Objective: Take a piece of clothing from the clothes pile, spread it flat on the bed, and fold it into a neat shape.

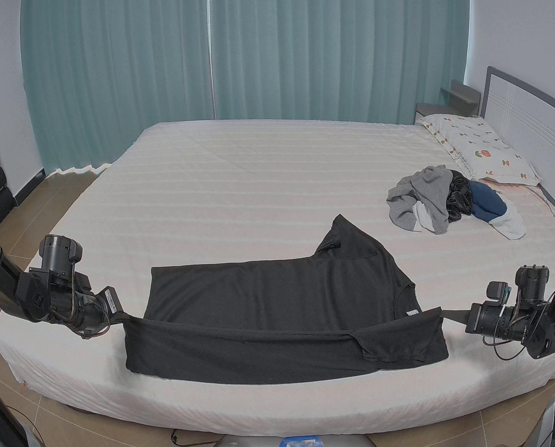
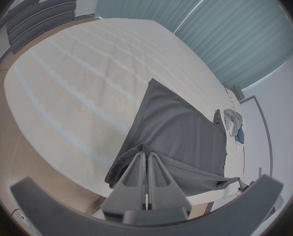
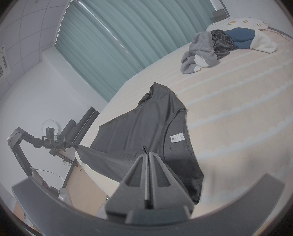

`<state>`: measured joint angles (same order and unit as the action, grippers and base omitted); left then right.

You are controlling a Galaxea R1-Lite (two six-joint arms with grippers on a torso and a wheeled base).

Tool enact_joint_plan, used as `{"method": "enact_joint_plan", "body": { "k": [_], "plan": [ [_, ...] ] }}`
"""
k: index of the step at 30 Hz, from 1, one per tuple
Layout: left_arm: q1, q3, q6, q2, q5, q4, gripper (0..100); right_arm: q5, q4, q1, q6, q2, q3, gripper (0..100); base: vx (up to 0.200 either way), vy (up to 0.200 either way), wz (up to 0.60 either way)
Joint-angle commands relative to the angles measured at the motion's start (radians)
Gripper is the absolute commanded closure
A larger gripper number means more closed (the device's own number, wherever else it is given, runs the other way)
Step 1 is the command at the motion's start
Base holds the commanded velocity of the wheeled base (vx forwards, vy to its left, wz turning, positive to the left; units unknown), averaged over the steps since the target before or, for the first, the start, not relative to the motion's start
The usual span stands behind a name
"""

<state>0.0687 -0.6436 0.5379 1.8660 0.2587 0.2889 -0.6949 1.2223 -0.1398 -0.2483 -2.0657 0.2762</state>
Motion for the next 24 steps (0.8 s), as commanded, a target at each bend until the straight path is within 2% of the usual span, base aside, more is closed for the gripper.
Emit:
{"method": "enact_joint_plan", "body": {
  "k": [1, 6, 10, 17, 24],
  "plan": [
    [0.002, 0.024, 0.001, -0.022, 0.004, 0.001, 100, -0.018, 0.006, -0.018, 0.003, 0.05, -0.045, 100, 0.0, 0.0, 0.0],
    [0.002, 0.045, 0.001, -0.05, 0.016, -0.001, 100, -0.031, 0.031, -0.018, 0.001, 0.075, -0.072, 100, 0.0, 0.0, 0.0],
    [0.0, 0.067, 0.002, -0.093, 0.037, -0.011, 100, -0.058, 0.091, -0.023, -0.077, 0.145, -0.13, 100, 0.0, 0.0, 0.0],
    [0.026, 0.071, 0.002, -0.131, 0.04, -0.024, 100, -0.061, 0.155, -0.029, -0.08, 0.153, -0.181, 100, 0.0, 0.0, 0.0],
    [0.026, 0.099, -0.004, -0.128, 0.048, -0.037, 100, -0.063, 0.16, -0.037, -0.08, 0.154, -0.209, 100, 0.0, 0.0, 0.0]
  ]
}}
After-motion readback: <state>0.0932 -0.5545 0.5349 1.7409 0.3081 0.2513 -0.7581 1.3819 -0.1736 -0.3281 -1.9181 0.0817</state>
